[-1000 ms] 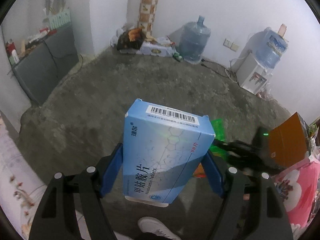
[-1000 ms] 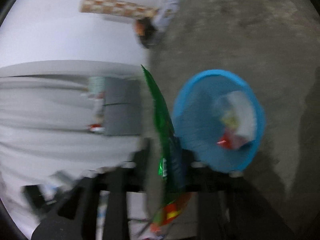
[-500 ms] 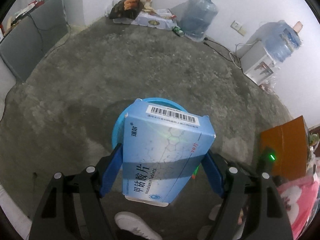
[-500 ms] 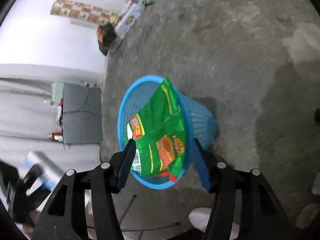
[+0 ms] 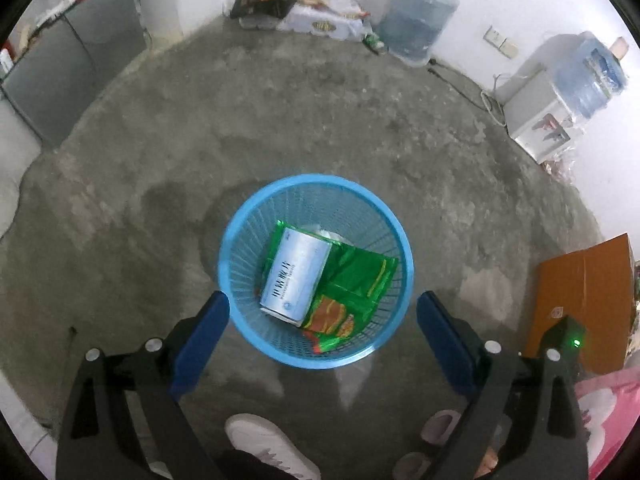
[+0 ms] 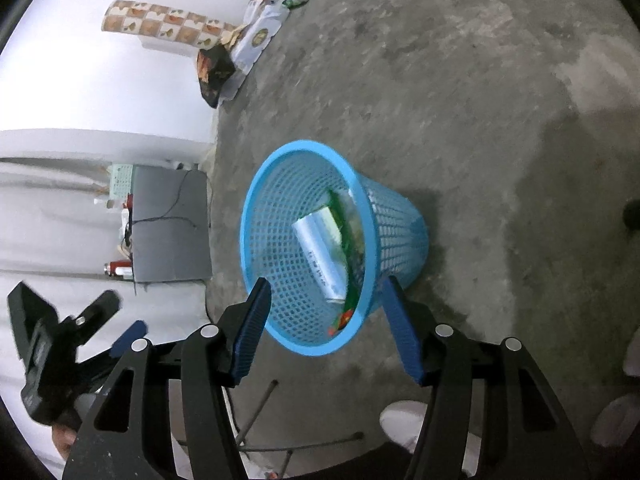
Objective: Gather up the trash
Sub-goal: 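Move both grippers back to the table toward the pink bag and white bottle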
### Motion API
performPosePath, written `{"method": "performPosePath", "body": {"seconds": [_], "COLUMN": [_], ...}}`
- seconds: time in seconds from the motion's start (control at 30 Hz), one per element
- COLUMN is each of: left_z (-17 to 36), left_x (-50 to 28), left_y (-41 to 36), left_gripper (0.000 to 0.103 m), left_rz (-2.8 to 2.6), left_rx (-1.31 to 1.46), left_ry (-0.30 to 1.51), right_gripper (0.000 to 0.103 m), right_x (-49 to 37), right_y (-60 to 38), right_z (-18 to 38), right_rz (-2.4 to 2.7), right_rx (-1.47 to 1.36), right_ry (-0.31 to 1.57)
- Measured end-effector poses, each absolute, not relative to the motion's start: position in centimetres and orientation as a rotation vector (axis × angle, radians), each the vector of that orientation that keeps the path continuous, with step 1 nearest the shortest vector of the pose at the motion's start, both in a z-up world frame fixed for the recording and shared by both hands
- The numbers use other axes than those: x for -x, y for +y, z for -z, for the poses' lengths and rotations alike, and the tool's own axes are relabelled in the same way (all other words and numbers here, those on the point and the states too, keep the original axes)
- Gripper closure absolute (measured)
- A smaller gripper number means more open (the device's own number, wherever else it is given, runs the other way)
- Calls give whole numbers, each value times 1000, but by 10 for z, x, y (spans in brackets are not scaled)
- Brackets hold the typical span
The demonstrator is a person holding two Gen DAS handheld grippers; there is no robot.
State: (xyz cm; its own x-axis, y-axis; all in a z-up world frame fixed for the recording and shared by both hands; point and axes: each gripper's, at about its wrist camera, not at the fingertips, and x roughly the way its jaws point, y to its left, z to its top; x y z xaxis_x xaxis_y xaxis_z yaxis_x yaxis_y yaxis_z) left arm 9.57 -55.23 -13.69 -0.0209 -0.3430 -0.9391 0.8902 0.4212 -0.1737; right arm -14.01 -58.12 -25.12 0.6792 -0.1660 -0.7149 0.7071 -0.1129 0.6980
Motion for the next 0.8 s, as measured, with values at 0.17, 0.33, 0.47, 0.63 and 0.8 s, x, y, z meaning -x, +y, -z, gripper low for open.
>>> {"method": "performPosePath", "body": {"seconds": [0.17, 0.33, 0.47, 0.63, 0.8], "left_z": [87, 34, 0, -27, -44], "left_x": [-96, -90, -87, -87, -91], "left_y": [-518, -468, -418, -342, -270], "left_gripper": [10, 10, 10, 10, 10], "left_rz": [1096, 1122, 1120, 1068, 950], "left_rx": [-532, -448, -364, -285, -239], "left_ry": [1133, 1057, 1019, 964, 903], "right_gripper": [47, 38, 31, 18, 13], "right_x": [132, 112, 89, 57, 31], "right_y": [-572, -556, -537, -499, -461], "right_z": [222, 176, 134, 85, 51], "right_rz": [785, 766, 714, 639, 582], "right_rx": [-1445, -1274, -1120, -933, -770], "right_ry": [470, 492, 502, 518, 548]}}
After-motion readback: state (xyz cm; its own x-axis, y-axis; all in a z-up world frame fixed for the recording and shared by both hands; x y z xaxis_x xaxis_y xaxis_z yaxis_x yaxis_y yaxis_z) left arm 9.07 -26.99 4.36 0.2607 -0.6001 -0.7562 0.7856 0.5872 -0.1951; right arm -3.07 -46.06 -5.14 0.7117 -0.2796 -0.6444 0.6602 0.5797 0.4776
